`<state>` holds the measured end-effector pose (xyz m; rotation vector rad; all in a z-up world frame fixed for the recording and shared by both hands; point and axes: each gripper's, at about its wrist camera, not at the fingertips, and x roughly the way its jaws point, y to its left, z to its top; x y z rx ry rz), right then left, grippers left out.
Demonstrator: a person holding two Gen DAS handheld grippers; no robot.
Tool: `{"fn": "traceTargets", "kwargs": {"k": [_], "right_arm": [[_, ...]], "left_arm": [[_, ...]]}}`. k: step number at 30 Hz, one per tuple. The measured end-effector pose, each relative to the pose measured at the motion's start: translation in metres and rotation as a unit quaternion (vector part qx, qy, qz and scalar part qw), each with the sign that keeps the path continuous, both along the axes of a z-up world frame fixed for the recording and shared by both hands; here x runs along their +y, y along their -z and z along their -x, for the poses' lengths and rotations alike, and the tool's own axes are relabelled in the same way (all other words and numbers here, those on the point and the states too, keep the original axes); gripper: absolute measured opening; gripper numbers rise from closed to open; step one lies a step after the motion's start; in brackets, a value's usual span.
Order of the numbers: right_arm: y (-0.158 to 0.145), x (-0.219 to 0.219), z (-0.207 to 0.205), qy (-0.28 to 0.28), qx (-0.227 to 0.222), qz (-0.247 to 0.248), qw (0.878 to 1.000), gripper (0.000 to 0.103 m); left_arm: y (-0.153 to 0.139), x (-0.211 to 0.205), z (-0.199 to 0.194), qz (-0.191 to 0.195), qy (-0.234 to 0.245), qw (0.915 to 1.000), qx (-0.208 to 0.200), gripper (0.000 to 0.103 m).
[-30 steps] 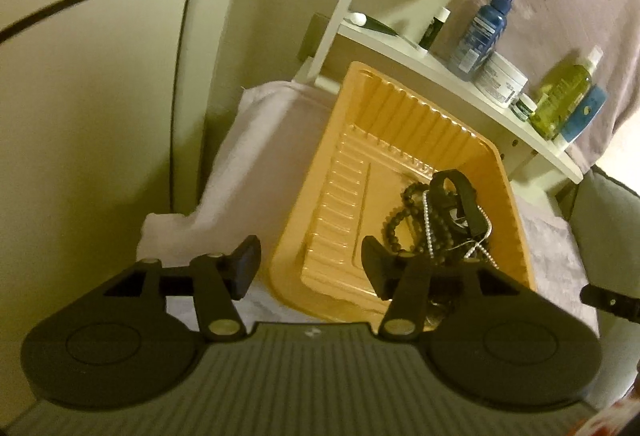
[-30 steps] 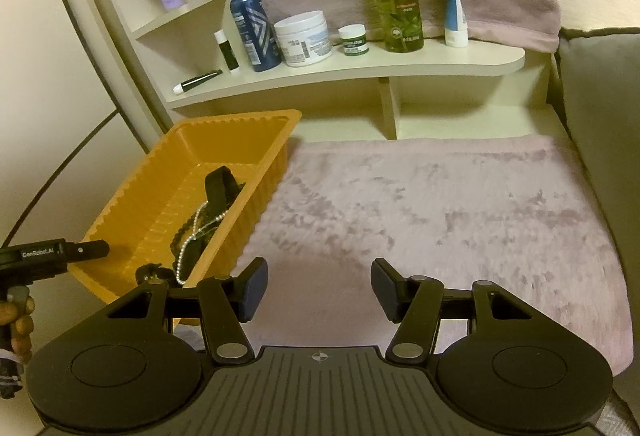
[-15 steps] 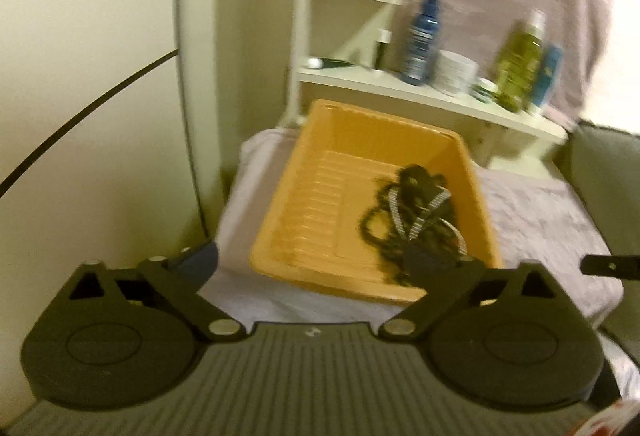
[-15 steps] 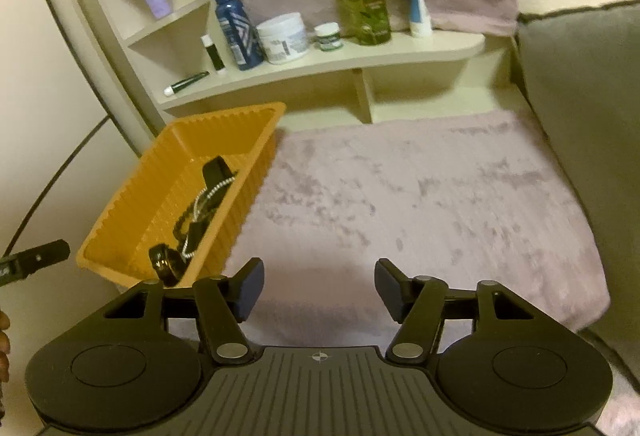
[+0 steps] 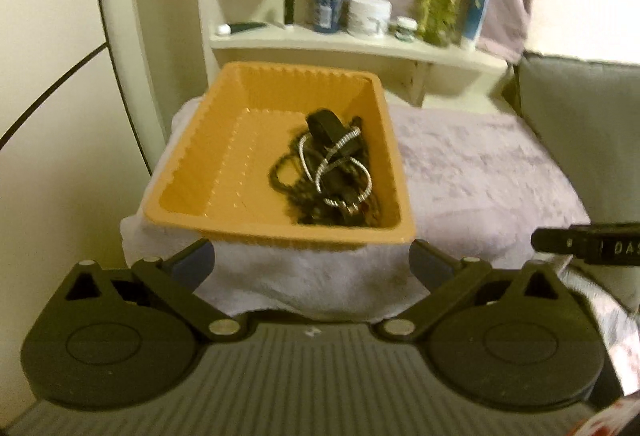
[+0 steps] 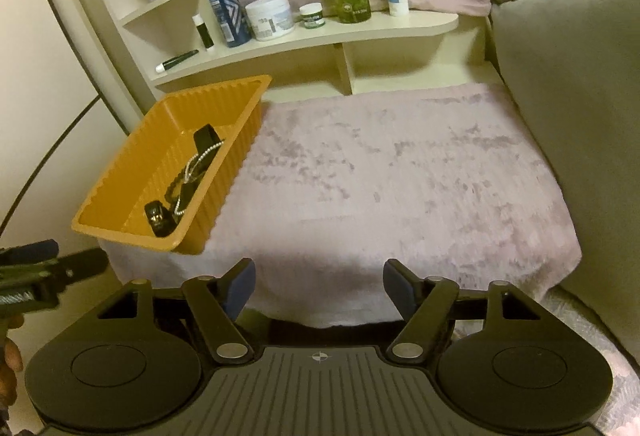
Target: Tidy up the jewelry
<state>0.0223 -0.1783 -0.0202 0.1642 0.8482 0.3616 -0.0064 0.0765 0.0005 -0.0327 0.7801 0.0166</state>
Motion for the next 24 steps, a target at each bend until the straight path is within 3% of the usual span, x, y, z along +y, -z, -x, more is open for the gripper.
{"fn": "traceTargets", "kwargs": {"k": [13,24], "right_arm": [[0.008,0.001,0.015,0.000,0.008,0.030,1.000,0.071],[0.011,-0.003,0.021,0.000,0.013,0.026,1.000,0.071]], "left_arm": [[0.010,-0.018,0.001,-0.003,0.002,0.9998,0.021,0.102],[0.017,-0.032,0.003,-0.002,0.008,0.9996,0.028,0.103]]}}
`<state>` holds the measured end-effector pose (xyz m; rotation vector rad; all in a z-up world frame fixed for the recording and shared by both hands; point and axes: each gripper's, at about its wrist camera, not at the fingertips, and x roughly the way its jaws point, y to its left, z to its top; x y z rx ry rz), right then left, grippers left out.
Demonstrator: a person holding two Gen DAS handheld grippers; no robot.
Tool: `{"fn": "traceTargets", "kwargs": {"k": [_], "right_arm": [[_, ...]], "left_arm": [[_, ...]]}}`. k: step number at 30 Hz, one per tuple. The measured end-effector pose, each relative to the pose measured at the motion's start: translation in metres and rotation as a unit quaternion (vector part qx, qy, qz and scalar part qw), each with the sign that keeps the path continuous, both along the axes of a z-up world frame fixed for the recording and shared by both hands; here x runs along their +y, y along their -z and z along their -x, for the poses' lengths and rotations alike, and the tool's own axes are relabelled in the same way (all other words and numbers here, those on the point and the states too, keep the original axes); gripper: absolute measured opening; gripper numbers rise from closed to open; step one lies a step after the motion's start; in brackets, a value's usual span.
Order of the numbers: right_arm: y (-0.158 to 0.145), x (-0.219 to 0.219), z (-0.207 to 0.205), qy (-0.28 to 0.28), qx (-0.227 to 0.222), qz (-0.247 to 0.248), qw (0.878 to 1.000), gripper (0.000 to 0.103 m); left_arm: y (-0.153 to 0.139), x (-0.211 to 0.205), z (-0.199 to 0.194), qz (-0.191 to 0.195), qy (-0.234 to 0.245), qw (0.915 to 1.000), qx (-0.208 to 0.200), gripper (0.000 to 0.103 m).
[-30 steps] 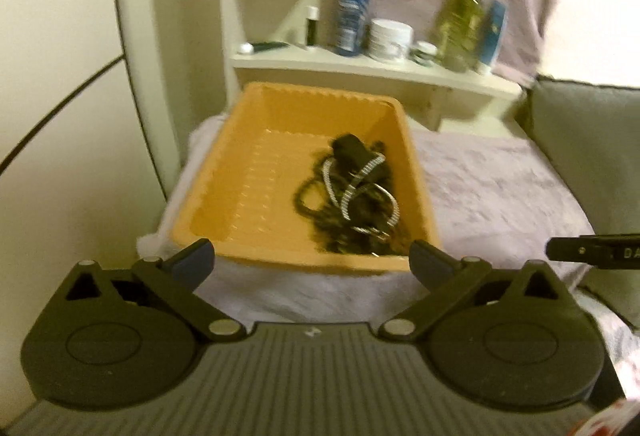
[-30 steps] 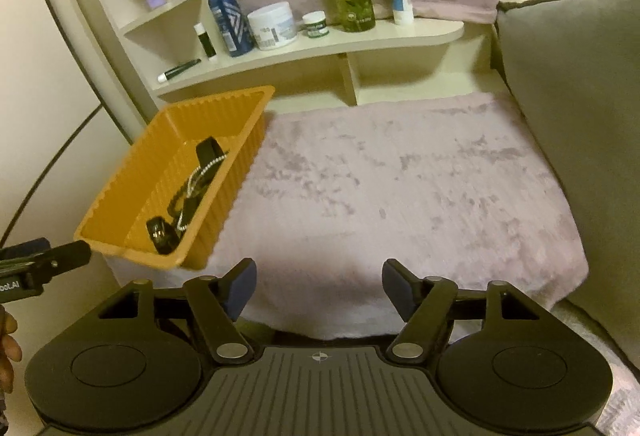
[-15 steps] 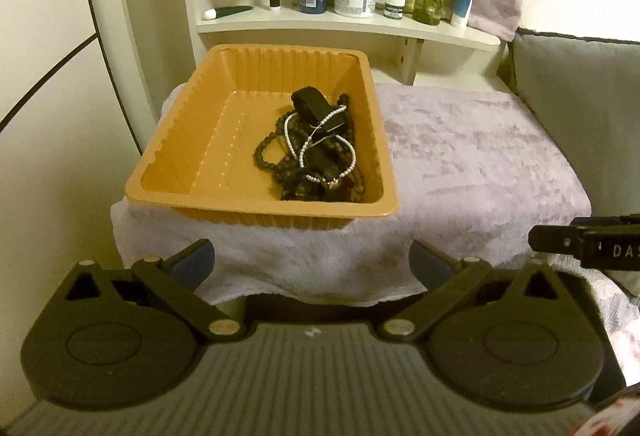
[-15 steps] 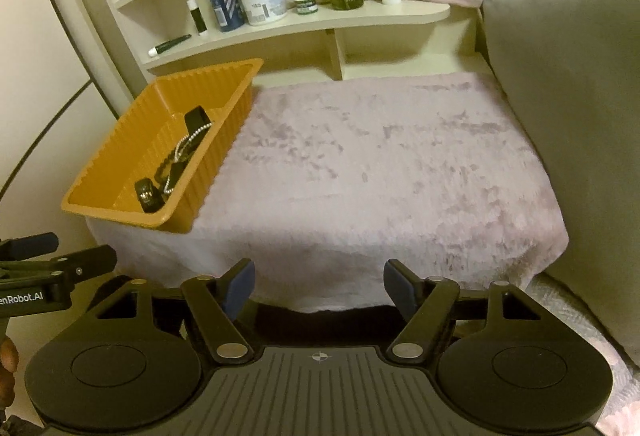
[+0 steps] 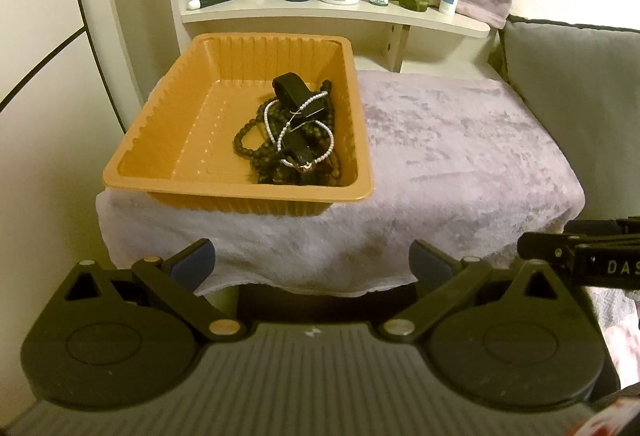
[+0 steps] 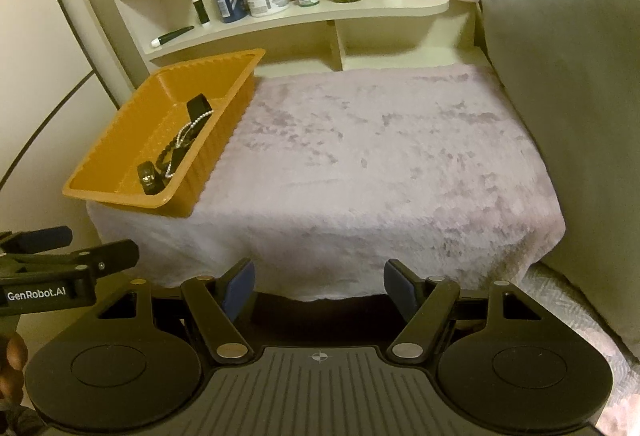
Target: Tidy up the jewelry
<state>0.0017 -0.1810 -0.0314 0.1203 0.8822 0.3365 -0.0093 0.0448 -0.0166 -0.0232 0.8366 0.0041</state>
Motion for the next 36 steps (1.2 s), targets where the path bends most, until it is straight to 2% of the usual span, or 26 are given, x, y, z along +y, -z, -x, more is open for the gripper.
{"fn": "traceTargets", "kwargs": {"k": [36], "right_arm": [[-0.0009,-0.0037,0.0018,0.010,-0.002,-0.006,1.000,0.071]], "left_arm": [[-0.0021,-0.0072,0.0010,0.000,0.007,0.9999,-0.011,0.103]]}}
